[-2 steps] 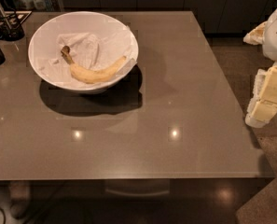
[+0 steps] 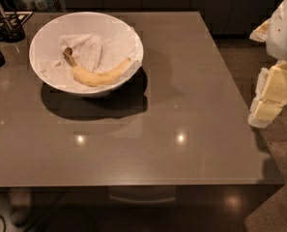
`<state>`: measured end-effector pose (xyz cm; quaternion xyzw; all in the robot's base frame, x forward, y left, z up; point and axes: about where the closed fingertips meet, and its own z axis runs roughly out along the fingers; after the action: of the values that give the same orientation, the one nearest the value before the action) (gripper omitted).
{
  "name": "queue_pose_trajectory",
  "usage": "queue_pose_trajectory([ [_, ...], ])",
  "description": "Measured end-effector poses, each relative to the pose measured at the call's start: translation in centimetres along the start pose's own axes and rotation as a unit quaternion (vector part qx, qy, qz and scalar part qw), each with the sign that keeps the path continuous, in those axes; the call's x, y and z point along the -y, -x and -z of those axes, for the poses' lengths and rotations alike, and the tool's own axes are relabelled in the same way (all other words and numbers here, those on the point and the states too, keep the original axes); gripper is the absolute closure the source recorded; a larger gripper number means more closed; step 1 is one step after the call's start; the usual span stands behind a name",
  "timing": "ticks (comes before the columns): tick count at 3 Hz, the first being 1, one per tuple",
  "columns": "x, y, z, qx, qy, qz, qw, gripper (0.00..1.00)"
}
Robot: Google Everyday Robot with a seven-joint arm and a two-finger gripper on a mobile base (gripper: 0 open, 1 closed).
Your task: Pick banana from white bowl
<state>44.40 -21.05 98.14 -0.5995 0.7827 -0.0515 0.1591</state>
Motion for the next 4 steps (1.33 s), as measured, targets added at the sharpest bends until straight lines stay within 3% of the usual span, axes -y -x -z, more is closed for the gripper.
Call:
queue_pose_trajectory([
  [1,1.5,3.2,0.5,-0.016,-0.011,0.016,0.9997,0.00],
  [2,3.3,8.1,0.4,-0.016,-0.013,0.045,0.9988,0.00],
  [3,3.3,8.1,0.4,-0.016,-0.013,0.045,0.9988,0.00],
  [4,4.3,11.0,-1.0,0.002,-0.014,0.041,0.9991,0.00],
])
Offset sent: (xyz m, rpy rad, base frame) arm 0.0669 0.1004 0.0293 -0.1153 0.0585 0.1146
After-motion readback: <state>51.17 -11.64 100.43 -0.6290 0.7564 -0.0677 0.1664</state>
